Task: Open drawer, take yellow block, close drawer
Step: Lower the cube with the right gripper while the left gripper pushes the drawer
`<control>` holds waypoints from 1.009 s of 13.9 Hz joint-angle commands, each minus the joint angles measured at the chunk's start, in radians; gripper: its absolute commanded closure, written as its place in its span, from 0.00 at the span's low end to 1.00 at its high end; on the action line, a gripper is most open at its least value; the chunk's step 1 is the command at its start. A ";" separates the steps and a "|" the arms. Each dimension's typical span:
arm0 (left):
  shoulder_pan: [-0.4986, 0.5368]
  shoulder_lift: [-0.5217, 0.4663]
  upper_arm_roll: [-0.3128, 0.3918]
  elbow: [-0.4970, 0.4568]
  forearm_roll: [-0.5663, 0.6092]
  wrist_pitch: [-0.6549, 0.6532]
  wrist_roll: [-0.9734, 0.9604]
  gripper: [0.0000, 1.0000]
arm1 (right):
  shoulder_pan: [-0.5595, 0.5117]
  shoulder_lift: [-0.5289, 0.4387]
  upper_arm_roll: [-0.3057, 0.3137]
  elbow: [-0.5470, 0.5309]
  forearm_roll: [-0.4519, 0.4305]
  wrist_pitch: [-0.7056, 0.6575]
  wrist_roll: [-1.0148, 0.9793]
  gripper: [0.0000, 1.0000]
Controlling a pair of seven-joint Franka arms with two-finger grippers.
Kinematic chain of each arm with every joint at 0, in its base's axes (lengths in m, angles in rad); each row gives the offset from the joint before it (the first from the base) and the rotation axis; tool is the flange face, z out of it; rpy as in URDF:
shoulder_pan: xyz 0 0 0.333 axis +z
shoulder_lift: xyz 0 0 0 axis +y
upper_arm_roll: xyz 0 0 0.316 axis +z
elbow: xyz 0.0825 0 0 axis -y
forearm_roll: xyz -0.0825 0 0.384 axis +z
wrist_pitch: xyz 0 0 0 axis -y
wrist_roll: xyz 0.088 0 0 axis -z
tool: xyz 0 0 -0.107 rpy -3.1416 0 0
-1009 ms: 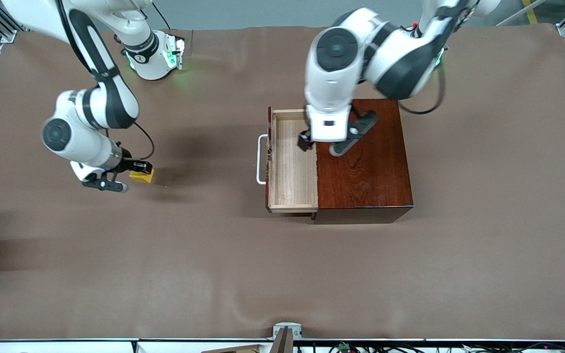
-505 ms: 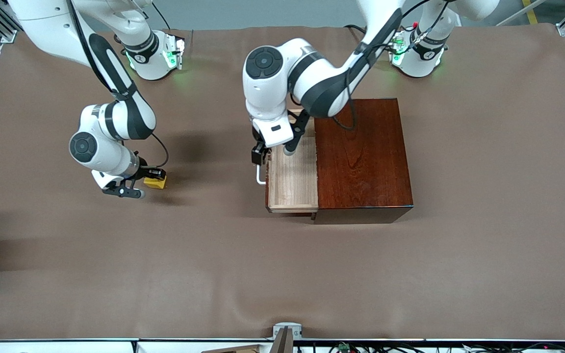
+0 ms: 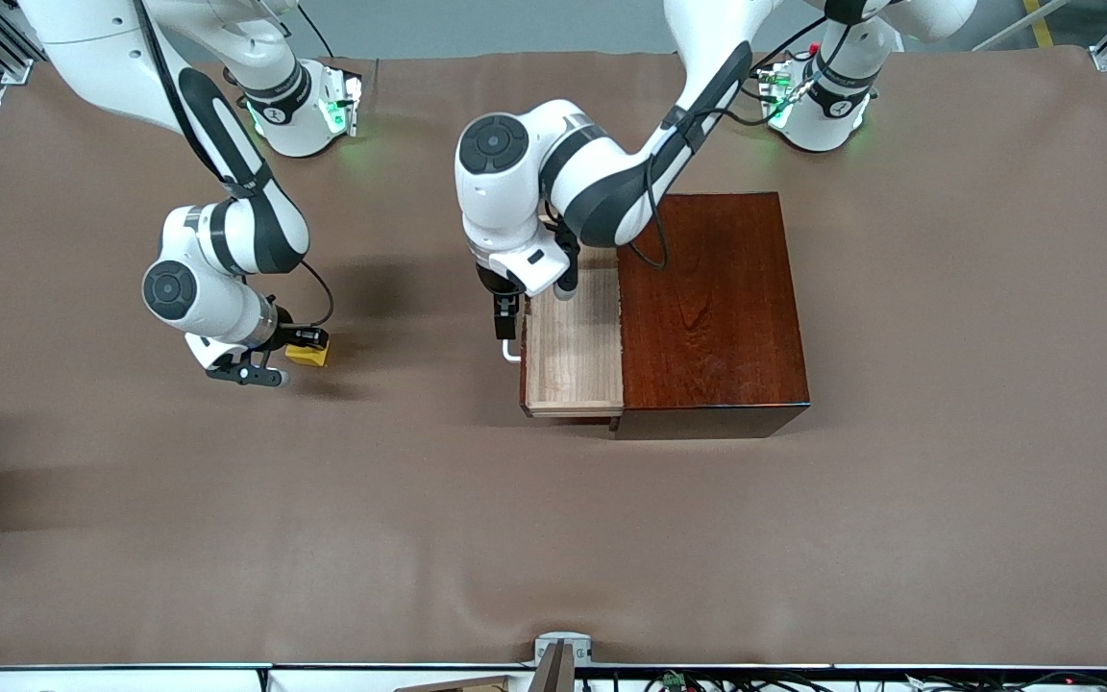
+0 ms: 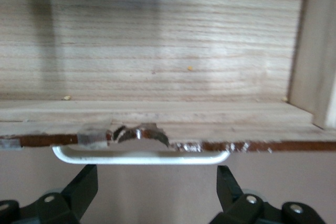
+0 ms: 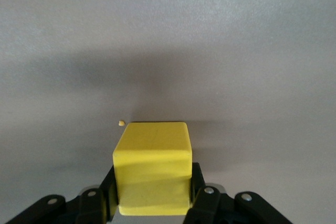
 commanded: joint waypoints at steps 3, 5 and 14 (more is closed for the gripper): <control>-0.008 0.051 0.004 0.037 -0.023 -0.056 0.014 0.00 | 0.003 -0.031 0.001 -0.026 0.018 -0.015 0.007 0.00; -0.008 0.047 0.003 0.038 -0.049 -0.099 0.064 0.00 | -0.001 -0.037 0.001 0.050 0.017 -0.144 0.004 0.00; 0.000 0.014 0.085 0.037 -0.049 -0.232 0.097 0.00 | -0.067 -0.109 -0.019 0.551 -0.003 -0.759 0.007 0.00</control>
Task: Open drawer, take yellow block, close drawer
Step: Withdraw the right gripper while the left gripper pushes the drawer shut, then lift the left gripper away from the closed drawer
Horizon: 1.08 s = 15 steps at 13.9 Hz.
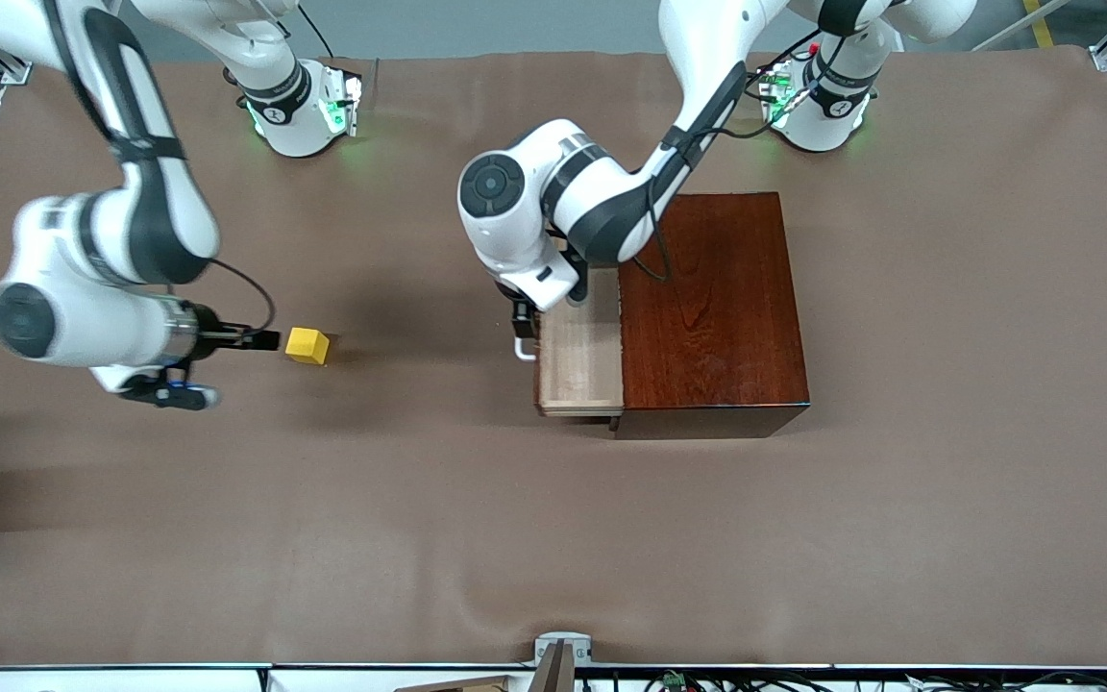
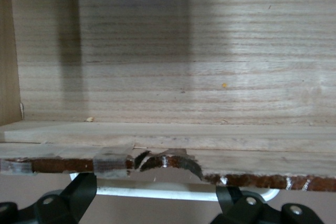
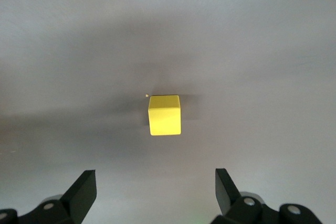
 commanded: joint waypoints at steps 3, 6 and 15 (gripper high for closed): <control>0.002 -0.025 0.057 -0.011 0.012 -0.092 0.026 0.00 | -0.028 -0.159 -0.025 0.030 -0.058 -0.090 0.003 0.00; 0.002 -0.019 0.063 -0.023 0.032 -0.158 0.022 0.00 | -0.097 -0.247 -0.023 0.029 -0.064 -0.114 -0.002 0.00; 0.036 -0.018 0.063 -0.025 0.163 -0.287 0.002 0.00 | -0.105 -0.327 -0.023 0.121 -0.102 -0.187 -0.013 0.00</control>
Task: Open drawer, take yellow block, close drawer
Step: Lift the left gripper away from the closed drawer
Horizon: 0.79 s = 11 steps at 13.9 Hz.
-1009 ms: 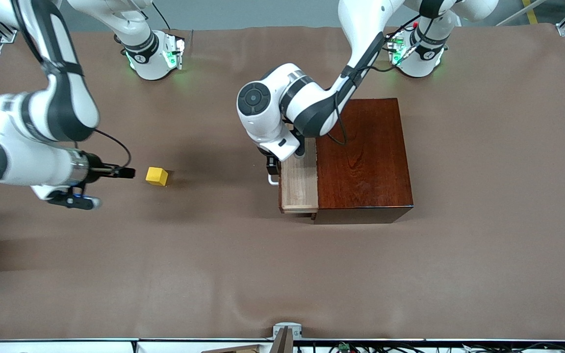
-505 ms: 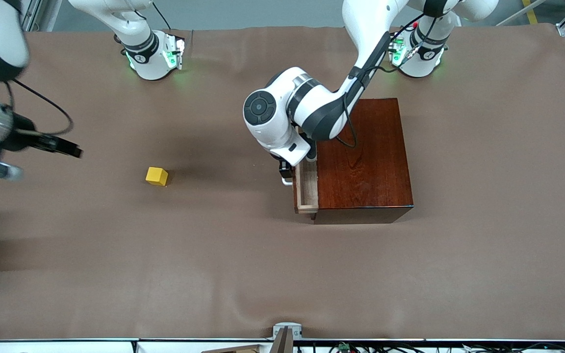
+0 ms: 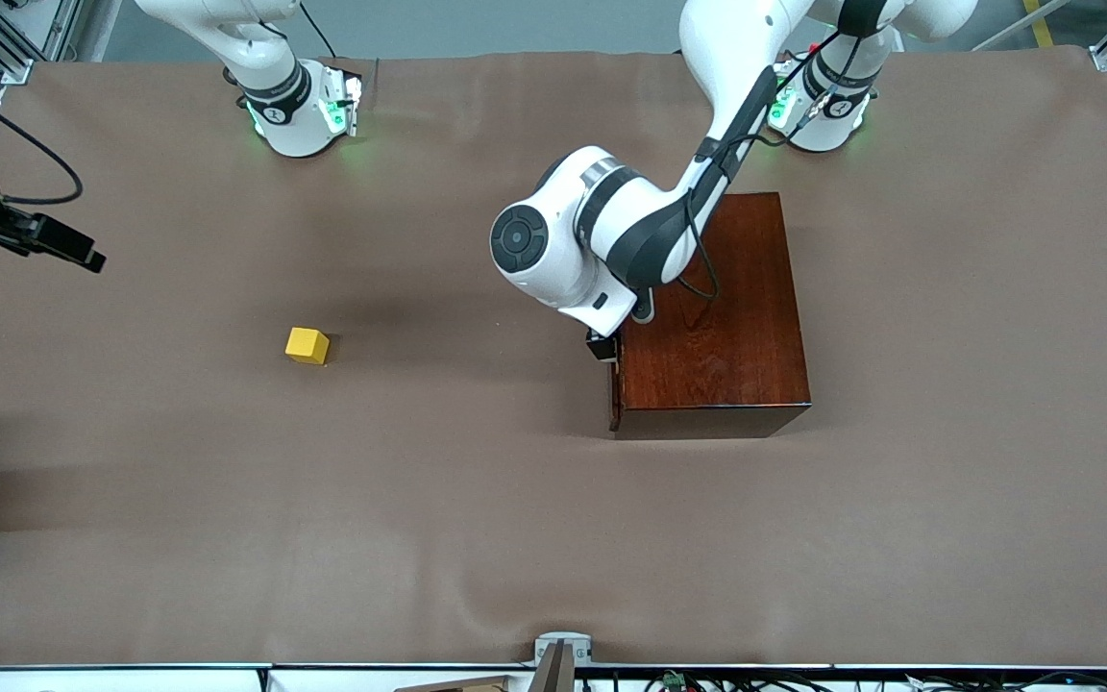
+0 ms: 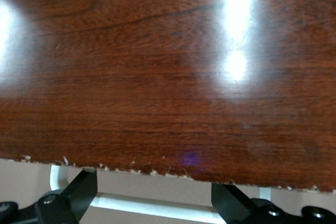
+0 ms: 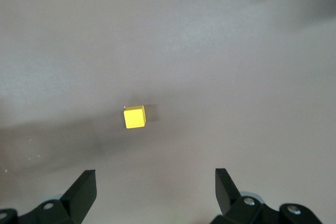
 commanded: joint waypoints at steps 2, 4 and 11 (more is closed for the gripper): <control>0.008 -0.012 0.009 -0.016 0.058 -0.063 -0.004 0.00 | -0.006 -0.003 0.013 0.030 -0.018 -0.019 -0.001 0.00; 0.000 -0.018 0.005 0.004 0.052 -0.059 -0.006 0.00 | -0.001 -0.003 0.016 0.031 -0.018 -0.022 -0.001 0.00; 0.095 -0.199 -0.005 0.024 0.043 0.030 0.132 0.00 | -0.009 -0.007 0.011 0.038 -0.016 -0.029 0.006 0.00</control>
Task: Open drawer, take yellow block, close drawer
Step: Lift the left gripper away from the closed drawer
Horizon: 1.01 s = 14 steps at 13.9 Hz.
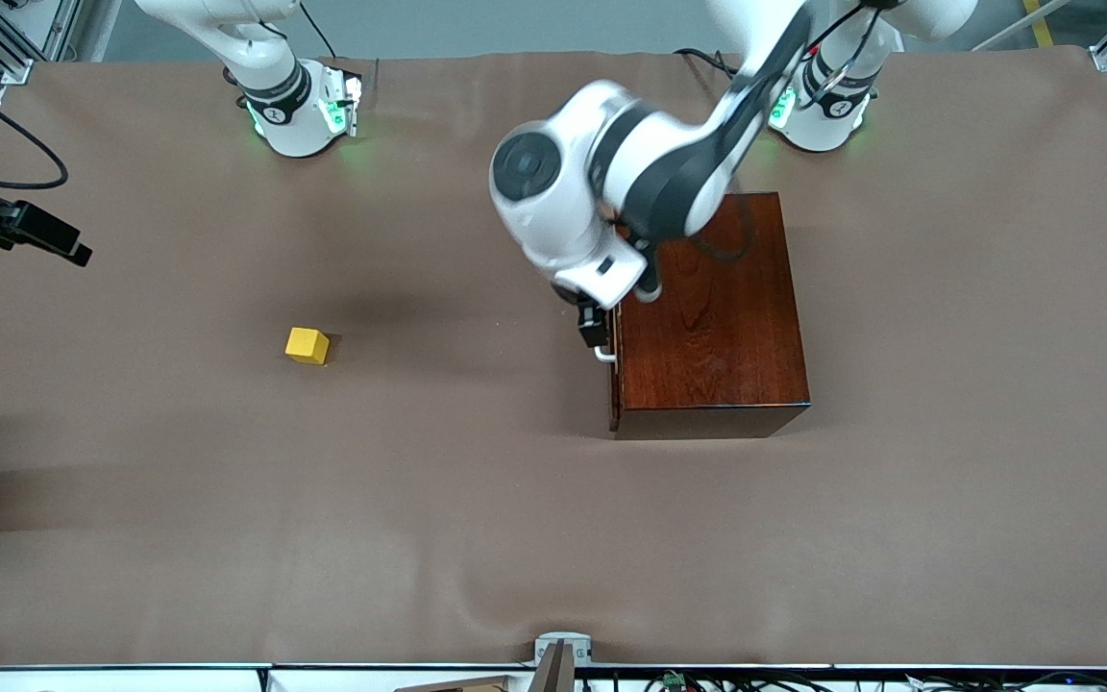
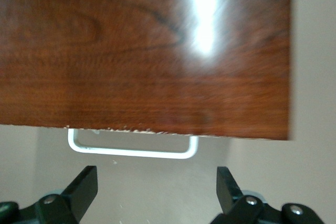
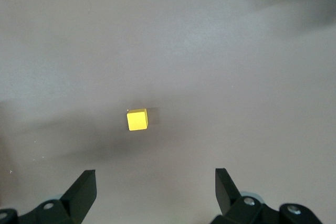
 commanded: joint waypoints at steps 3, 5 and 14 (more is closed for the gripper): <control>0.200 -0.061 -0.011 -0.030 0.008 0.051 0.271 0.00 | -0.009 -0.009 0.007 0.011 -0.020 -0.029 -0.004 0.00; 0.294 -0.072 -0.012 -0.032 -0.007 0.053 0.397 0.00 | -0.009 -0.009 0.008 0.011 -0.024 -0.035 -0.008 0.00; 0.581 -0.232 -0.017 -0.169 -0.124 0.076 0.970 0.00 | -0.012 -0.009 0.002 0.014 -0.027 -0.057 -0.070 0.00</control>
